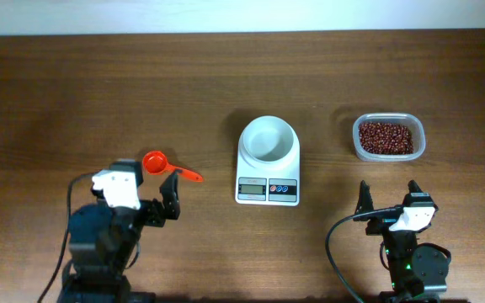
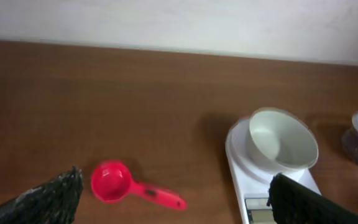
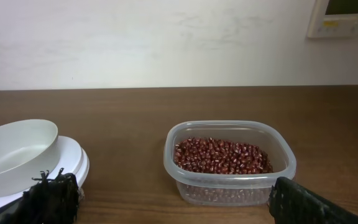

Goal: Scoop and weigh 50g on scale
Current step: 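Move the left gripper over the red scoop's cup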

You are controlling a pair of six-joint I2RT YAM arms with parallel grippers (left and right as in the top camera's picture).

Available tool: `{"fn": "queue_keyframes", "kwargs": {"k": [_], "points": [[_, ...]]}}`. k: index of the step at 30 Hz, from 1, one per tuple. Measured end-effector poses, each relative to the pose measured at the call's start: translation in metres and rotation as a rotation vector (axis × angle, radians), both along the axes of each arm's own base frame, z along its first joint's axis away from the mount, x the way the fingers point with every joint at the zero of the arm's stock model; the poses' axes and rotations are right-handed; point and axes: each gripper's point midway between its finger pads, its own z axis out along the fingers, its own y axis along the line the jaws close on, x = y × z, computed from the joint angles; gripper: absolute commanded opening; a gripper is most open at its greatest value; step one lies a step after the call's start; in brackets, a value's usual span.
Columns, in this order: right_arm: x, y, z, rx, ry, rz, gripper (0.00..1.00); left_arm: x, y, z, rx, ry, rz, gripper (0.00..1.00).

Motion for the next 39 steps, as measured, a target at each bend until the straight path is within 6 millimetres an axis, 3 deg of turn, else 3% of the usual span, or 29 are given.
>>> {"fn": "queue_keyframes", "kwargs": {"k": [7,18,20,25,30,36,39], "points": [[0.0,0.0,0.0,0.0,0.0,0.0,0.99,0.025,-0.013,-0.013,-0.032,0.203,-0.065,0.99],[0.0,0.0,0.0,0.0,0.0,0.0,0.99,0.019,-0.032,-0.027,-0.093,0.289,-0.164,1.0],[0.0,0.0,0.0,0.0,0.0,0.0,0.99,0.019,-0.031,-0.027,-0.106,0.296,-0.145,0.95],[0.0,0.0,0.0,0.0,0.0,0.0,0.99,0.018,0.001,-0.04,-0.217,0.382,0.15,0.8],[0.0,0.0,0.0,0.0,0.0,0.0,0.99,0.007,0.032,-0.061,-0.279,0.471,0.437,0.76],[0.0,0.0,0.0,0.0,0.0,0.0,0.99,0.013,0.042,-0.11,-0.396,0.649,0.677,0.73],[0.0,0.0,0.0,0.0,0.0,0.0,0.99,0.013,0.042,-0.123,-0.425,0.74,0.765,0.73]]}}
